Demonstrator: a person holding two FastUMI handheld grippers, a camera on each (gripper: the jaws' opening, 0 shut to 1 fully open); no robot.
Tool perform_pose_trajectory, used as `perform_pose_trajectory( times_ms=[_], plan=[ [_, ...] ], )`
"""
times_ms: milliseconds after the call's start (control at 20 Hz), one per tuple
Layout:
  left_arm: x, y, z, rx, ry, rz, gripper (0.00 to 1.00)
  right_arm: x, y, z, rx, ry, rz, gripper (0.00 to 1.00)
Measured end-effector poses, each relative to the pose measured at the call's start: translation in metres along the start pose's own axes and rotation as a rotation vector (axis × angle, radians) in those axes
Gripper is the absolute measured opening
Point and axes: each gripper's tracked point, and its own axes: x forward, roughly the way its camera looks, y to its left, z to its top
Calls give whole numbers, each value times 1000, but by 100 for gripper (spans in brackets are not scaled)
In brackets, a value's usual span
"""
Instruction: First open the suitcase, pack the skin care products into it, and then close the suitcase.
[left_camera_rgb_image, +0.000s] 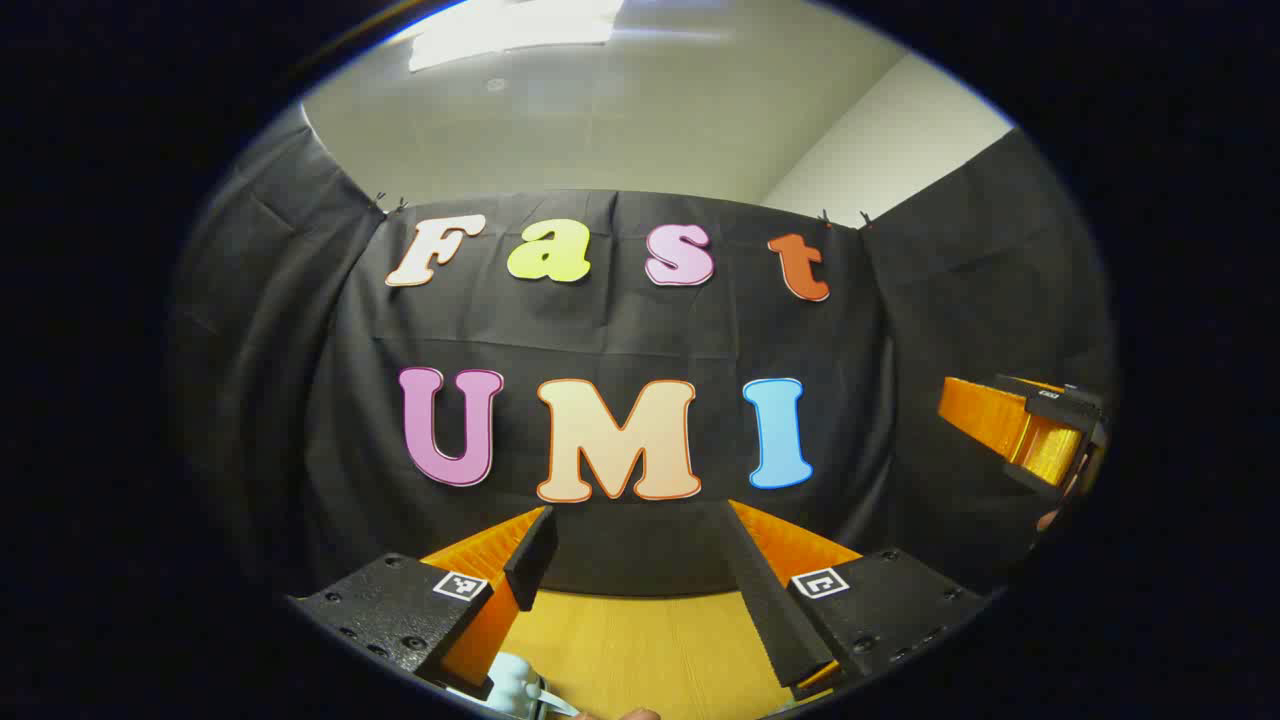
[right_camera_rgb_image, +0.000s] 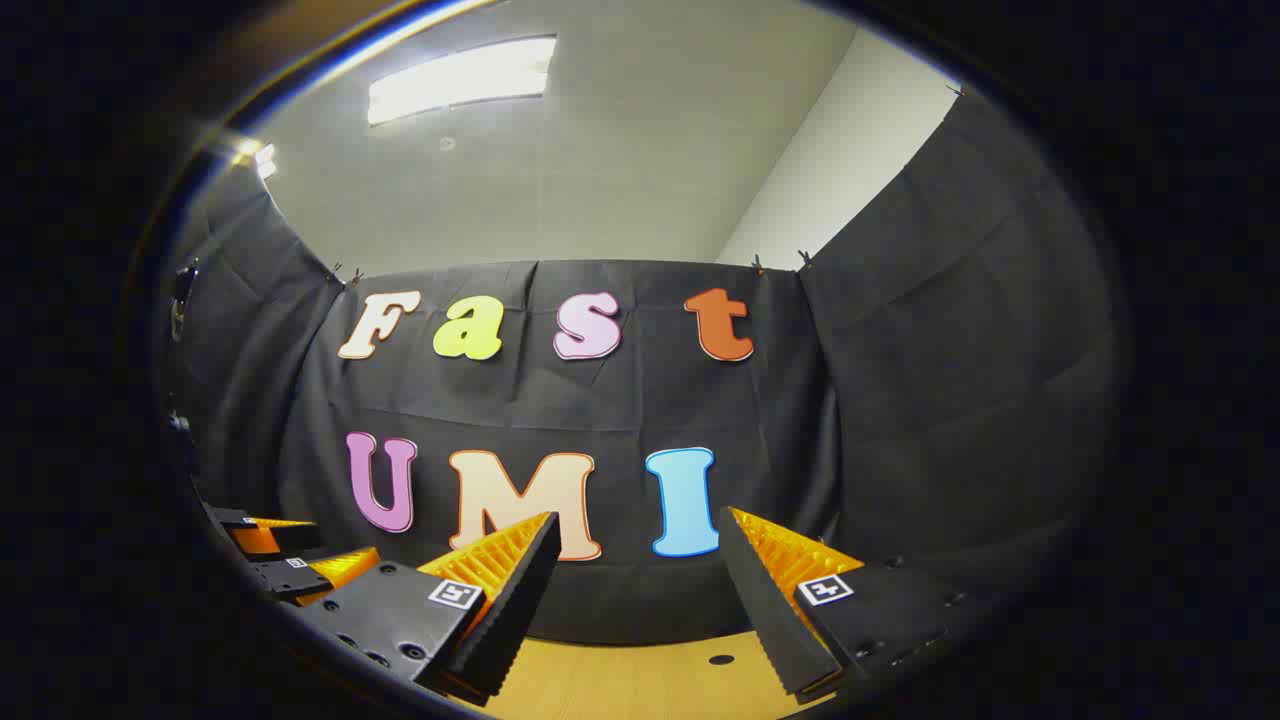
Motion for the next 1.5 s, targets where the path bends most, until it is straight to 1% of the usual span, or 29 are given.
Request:
perform_pose_trajectory(
  times_ms=[100, 300, 450, 500, 550, 700, 850, 1000, 1150, 1250, 1300, 1350, 1400, 1450, 1500],
  plan=[
    [0, -3, -1, 5, 8, 18, 94, -2, -7, -4, 20, 26, 3, 98],
    [-4, -14, -2, 20, 14, 24, 94, -7, -33, -16, 15, 64, -35, 98],
    [-7, -18, -8, 39, 29, 26, 94, -12, -43, -22, -13, 73, -40, 97],
    [-9, -19, -9, 39, 36, 31, 94, -13, -49, -22, -30, 71, -45, 95],
    [-10, -20, -12, 34, 41, 37, 94, -15, -49, -24, -39, 73, -37, 97],
    [-14, -26, -15, 5, 59, 45, 94, -20, -52, -30, -58, 97, -15, 97],
    [-16, -30, -15, -3, 68, 41, 94, -28, -56, -33, -56, 113, -11, 98],
    [-15, -29, -13, 15, 58, 46, 94, -34, -59, -33, -73, 110, 4, 98],
    [-20, -23, -21, 61, 68, 63, 94, -41, -55, -45, -53, 122, 49, 97],
    [-28, -9, -34, 104, 92, 89, 95, -43, -50, -59, -16, 147, 75, 97],
    [-31, -3, -44, 107, 112, 95, 96, -43, -50, -65, -4, 160, 73, 98],
    [-34, 2, -58, 108, 140, 92, 100, -43, -49, -73, -1, 177, 71, 98],
    [-39, 10, -72, 117, 170, 91, 97, -42, -45, -79, -1, 186, 73, 98],
    [-42, 21, -88, 130, 208, 92, 97, -40, -40, -82, -5, 192, 67, 98],
    [-47, 31, -110, 144, 263, 95, 100, -38, -34, -88, -9, 210, 63, 97]
  ],
)
